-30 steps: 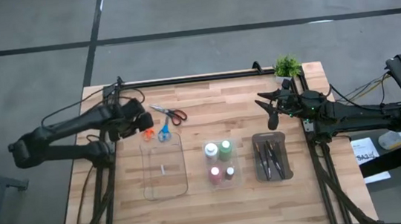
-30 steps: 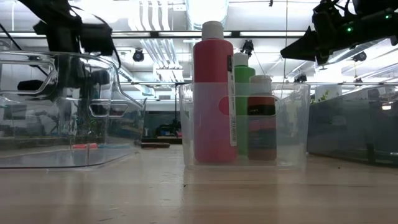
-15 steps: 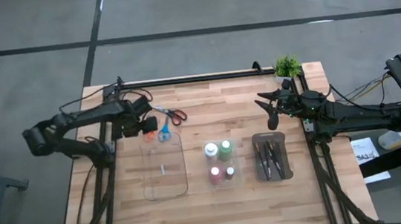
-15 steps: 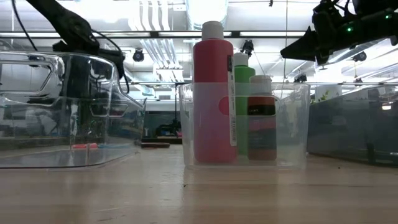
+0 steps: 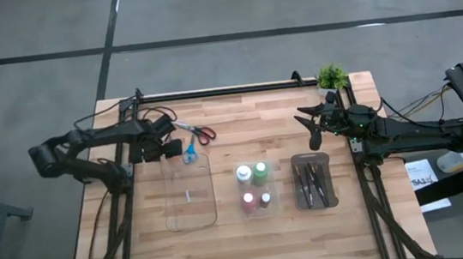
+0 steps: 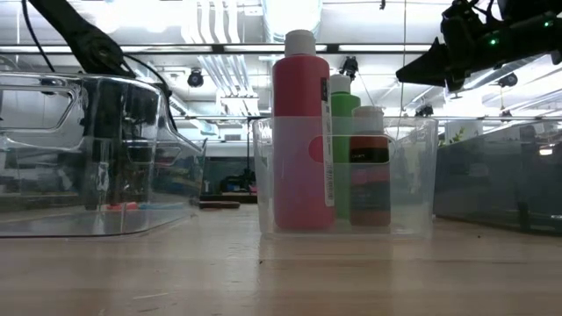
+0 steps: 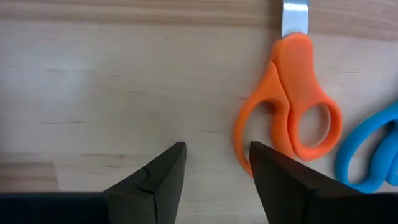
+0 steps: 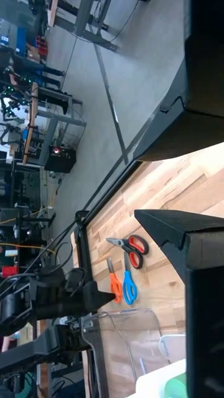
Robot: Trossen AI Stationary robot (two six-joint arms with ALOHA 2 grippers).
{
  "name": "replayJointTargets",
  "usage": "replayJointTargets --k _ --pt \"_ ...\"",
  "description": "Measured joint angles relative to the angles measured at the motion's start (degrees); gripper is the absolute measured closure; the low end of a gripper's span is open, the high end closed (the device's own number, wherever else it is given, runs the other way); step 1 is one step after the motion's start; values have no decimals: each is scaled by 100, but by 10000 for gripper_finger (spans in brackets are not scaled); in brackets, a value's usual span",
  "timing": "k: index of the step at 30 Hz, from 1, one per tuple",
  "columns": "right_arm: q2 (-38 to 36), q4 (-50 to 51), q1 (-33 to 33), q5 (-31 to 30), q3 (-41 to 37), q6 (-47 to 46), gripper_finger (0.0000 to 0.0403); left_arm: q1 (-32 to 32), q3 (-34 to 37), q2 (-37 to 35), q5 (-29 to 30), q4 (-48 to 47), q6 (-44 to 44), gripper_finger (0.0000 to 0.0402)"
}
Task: Pick & Place Paint Supplies
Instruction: Put the orange scissors into the transparent bin
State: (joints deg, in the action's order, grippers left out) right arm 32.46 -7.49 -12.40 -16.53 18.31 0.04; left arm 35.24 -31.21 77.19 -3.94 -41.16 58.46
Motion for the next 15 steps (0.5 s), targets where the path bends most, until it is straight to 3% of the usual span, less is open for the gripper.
replayJointTargets --k 8,15 --pt "-1 0 0 0 0 -1 272 0 49 -238 11 48 2 222" --pt "-1 0 0 2 0 -1 272 0 93 -243 57 30 2 294"
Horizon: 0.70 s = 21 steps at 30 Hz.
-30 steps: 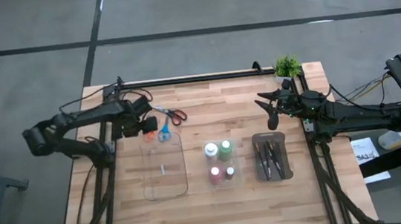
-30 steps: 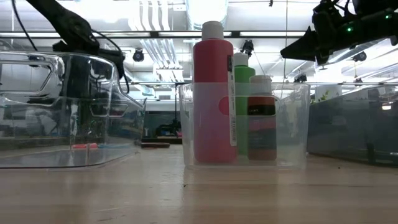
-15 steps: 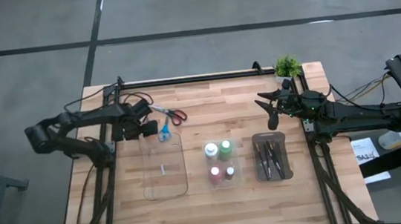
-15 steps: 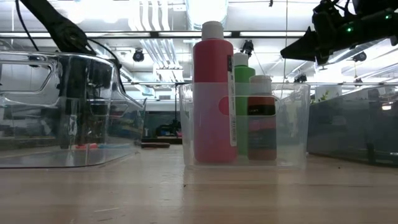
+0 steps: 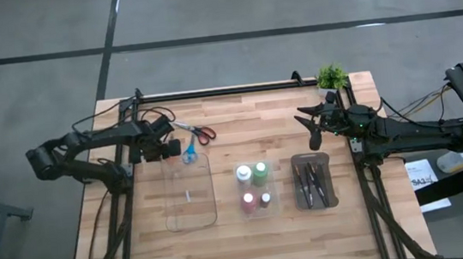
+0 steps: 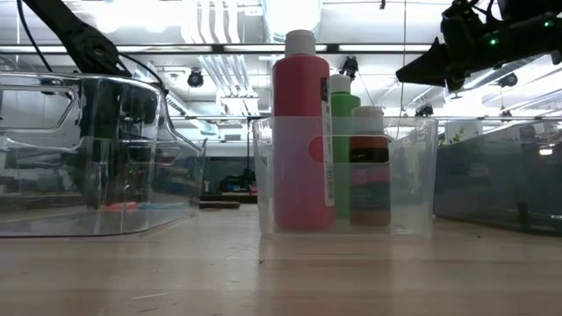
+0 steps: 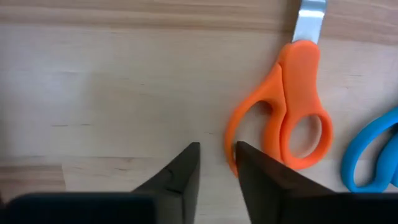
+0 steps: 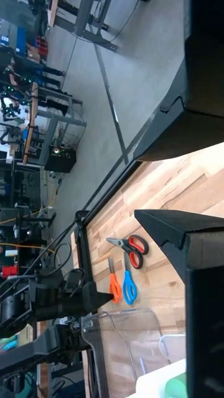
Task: Pick & Place Paint Supplies
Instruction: Put the orange scissors into the transparent bin
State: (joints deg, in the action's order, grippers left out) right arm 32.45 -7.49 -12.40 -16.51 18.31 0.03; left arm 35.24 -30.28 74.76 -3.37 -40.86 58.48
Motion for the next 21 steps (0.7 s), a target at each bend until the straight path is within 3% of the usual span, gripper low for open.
replayJointTargets --k 11,21 --pt "0 0 0 -1 0 0 272 0 4 -3 23 15 42 390" --pt "-4 0 0 -2 0 0 272 0 -12 -4 -41 138 42 393"
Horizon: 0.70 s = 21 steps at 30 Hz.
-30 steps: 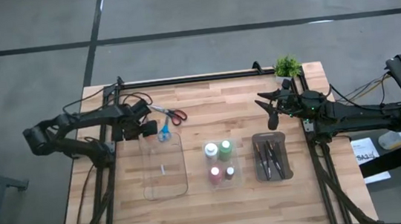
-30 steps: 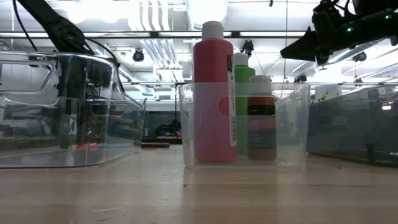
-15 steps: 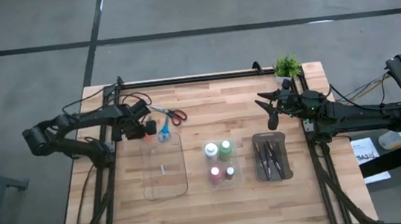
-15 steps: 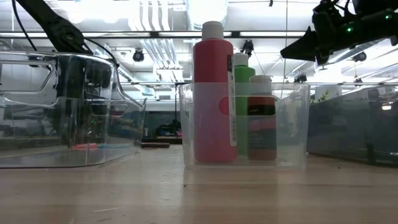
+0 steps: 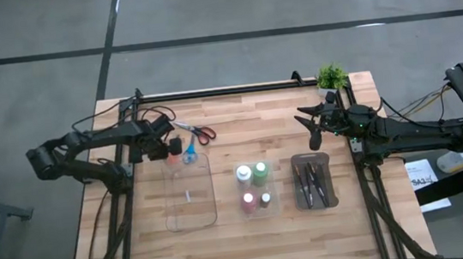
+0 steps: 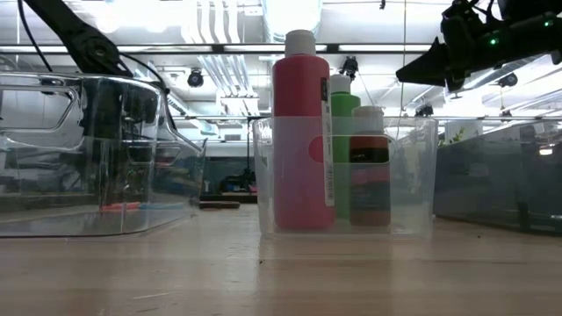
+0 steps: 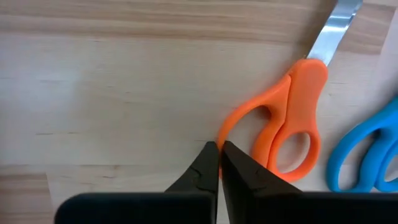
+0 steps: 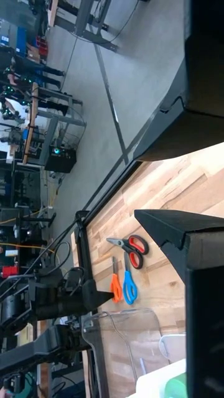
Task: Pick & Place Paint Supplies
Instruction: Put the orange scissors into the transparent bin
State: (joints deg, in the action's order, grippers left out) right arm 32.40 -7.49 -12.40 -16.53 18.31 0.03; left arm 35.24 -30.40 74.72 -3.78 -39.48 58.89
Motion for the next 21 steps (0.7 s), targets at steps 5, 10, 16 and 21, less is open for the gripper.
replayJointTargets --k 5,10,16,21 --pt "0 0 0 2 0 0 272 0 -66 15 -69 71 -2 393" --pt "0 0 0 0 0 0 272 0 -143 10 -101 211 -67 393" --pt "2 0 0 0 0 0 272 -4 -148 -161 -139 520 -195 394" --pt "2 0 0 1 0 0 272 -4 -148 -570 -137 690 -214 394"
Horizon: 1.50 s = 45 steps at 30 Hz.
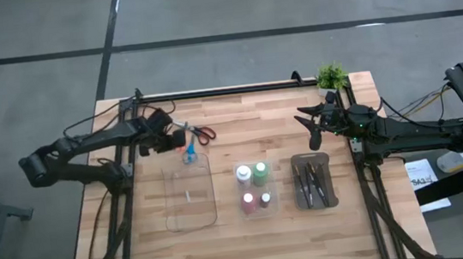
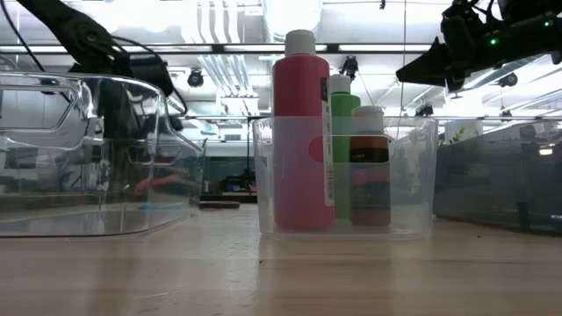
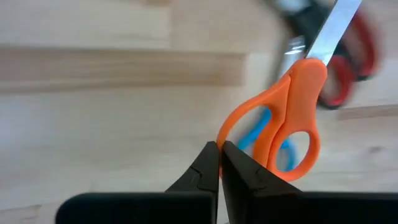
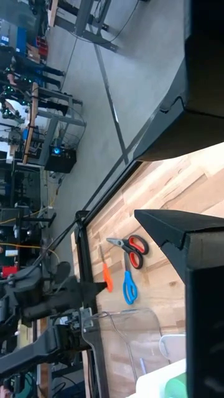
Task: Pick & Place Paint Supplies
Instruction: Put the orange scissors into the transparent bin
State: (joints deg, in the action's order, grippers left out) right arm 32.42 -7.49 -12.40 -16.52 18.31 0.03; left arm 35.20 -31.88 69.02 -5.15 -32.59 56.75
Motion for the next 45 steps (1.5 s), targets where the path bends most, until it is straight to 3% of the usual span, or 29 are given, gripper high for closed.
replayJointTargets --k 13,19,33,39,45 --pt "4 0 0 -1 0 0 272 -157 0 -1422 20 1253 -817 394" --pt "4 0 0 1 0 0 272 -470 -4 -1890 -31 1335 -674 394" --pt "2 0 0 -1 0 1 272 -2715 -48 -2461 250 236 2573 394" --pt "2 0 0 1 0 0 272 -4245 -506 -2298 833 -441 4083 394" --pt "2 0 0 1 0 0 272 -5736 -934 -1694 1699 -788 5487 394"
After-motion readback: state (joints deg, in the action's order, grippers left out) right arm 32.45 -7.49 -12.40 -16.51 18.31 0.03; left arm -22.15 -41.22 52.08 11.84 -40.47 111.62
